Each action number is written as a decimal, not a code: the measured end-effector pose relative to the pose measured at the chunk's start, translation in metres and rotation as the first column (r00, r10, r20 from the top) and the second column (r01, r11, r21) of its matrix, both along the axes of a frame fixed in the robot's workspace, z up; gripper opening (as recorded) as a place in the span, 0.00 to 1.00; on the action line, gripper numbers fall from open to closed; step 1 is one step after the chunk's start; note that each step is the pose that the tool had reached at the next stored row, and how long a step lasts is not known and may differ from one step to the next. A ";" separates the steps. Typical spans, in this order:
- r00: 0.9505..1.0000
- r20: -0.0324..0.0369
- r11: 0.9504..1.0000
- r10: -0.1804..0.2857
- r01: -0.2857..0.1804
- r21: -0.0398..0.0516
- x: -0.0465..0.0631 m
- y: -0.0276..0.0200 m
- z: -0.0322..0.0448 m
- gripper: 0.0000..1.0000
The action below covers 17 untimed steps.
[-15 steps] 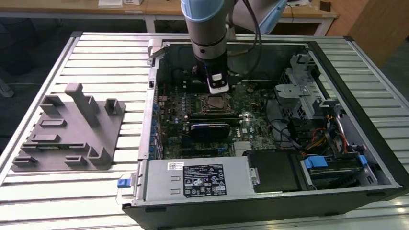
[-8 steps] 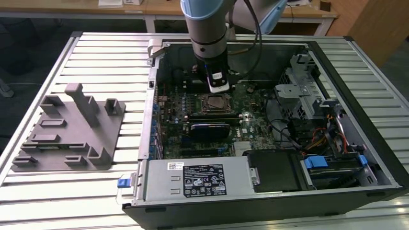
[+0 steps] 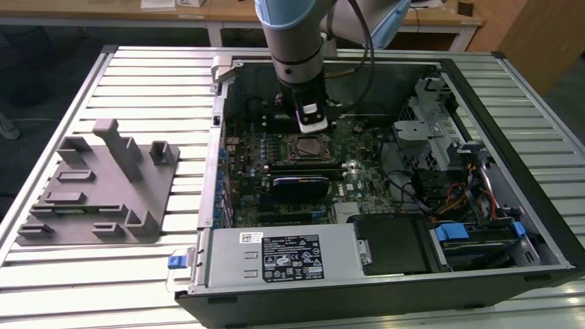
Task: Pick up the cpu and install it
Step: 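Install the first cpu locking lever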
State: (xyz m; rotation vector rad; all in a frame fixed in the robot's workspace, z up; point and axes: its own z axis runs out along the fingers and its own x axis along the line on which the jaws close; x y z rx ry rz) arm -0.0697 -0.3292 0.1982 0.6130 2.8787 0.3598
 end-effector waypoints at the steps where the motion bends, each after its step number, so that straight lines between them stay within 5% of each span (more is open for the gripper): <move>1: 1.000 0.002 1.000 0.000 0.000 0.000 0.000 0.0000 -0.0001 0.11; 8: 1.000 0.022 1.000 0.000 0.000 -0.004 -0.001 -0.0014 -0.0014 0.11; 17: 1.000 0.030 1.000 0.000 0.000 -0.005 -0.001 -0.0042 -0.0031 0.11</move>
